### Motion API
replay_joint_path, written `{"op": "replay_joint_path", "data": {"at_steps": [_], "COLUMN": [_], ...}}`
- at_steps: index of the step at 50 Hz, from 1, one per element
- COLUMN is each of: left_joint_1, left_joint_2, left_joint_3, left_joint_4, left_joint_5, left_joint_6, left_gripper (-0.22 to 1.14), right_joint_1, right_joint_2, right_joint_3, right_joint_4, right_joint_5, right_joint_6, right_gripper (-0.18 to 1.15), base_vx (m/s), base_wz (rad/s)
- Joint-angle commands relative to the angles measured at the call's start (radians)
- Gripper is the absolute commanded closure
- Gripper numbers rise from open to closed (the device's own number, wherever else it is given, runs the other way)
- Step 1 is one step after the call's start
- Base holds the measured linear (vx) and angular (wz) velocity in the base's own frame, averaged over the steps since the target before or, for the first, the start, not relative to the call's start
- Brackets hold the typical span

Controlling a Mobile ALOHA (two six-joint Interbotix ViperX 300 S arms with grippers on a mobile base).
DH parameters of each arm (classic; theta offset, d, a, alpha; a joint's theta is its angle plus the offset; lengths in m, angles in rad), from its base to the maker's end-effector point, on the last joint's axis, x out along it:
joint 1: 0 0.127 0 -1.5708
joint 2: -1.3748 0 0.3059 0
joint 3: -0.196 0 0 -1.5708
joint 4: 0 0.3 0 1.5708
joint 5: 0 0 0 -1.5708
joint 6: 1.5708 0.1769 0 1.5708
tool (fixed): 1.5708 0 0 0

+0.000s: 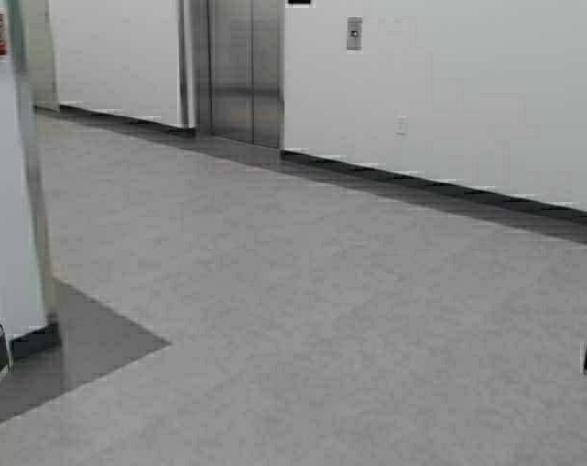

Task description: Navigate to elevator, push the call button, then enter the elevator

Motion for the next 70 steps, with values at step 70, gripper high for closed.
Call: {"op": "replay_joint_path", "data": {"at_steps": [70], "left_joint_1": [0.000], "left_joint_2": [0.084], "left_joint_3": [-0.017], "left_joint_4": [0.003], "left_joint_5": [-0.008], "left_joint_6": [-0.005], "left_gripper": [0.89], "right_joint_1": [0.003], "right_joint_2": [0.009], "right_joint_3": [-0.023], "right_joint_4": [-0.002], "right_joint_5": [-0.003], "right_joint_6": [-0.002], "right_gripper": [0.92], "base_vx": [0.81], "base_wz": [-0.06]}}
